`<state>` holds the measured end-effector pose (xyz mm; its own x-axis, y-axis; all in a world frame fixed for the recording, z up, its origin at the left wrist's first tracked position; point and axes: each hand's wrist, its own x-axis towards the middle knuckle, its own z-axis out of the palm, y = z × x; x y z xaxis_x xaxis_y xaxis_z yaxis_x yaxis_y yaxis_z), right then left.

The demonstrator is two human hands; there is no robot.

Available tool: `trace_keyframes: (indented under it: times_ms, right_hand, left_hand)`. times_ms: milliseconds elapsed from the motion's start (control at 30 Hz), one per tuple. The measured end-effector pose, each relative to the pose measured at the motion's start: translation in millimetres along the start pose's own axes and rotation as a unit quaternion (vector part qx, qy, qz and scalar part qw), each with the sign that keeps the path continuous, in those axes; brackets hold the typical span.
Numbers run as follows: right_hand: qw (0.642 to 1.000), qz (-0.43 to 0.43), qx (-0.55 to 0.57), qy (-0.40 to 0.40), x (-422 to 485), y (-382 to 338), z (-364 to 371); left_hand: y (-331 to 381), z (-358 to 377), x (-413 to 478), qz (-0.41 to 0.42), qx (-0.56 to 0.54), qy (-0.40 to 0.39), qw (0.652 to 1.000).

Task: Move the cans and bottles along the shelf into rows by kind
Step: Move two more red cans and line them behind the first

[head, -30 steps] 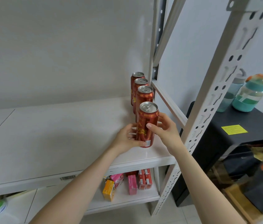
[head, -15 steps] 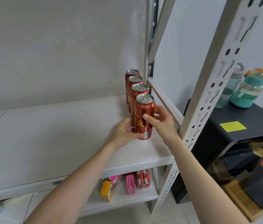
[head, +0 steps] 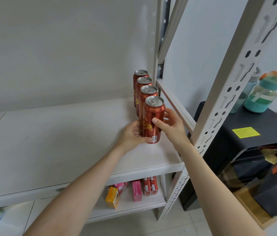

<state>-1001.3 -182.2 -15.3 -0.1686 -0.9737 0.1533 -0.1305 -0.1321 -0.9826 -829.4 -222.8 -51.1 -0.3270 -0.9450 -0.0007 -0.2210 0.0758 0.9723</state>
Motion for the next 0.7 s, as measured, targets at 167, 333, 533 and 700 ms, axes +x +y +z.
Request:
trace_keyframes:
  times_ms: [167,333,533,700]
  right_hand:
    - [1.000,0.017,-0.003,0.017,-5,-6,0]
    - [0.992,0.057,-0.046,0.102,-19,-11,9]
    - [0.944,0.019,-0.271,0.188,-59,-14,38]
    - [0.868,-0.025,-0.462,0.181,-97,-22,67]
  left_hand:
    - [6,-2,-8,0.000,0.061,0.021,0.998]
    - [3,-25,-26,-0.016,0.144,0.044,0.988]
    - [0,-71,-73,0.100,0.422,0.044,0.900]
    - [2,-97,-106,0.128,0.559,0.073,0.816]
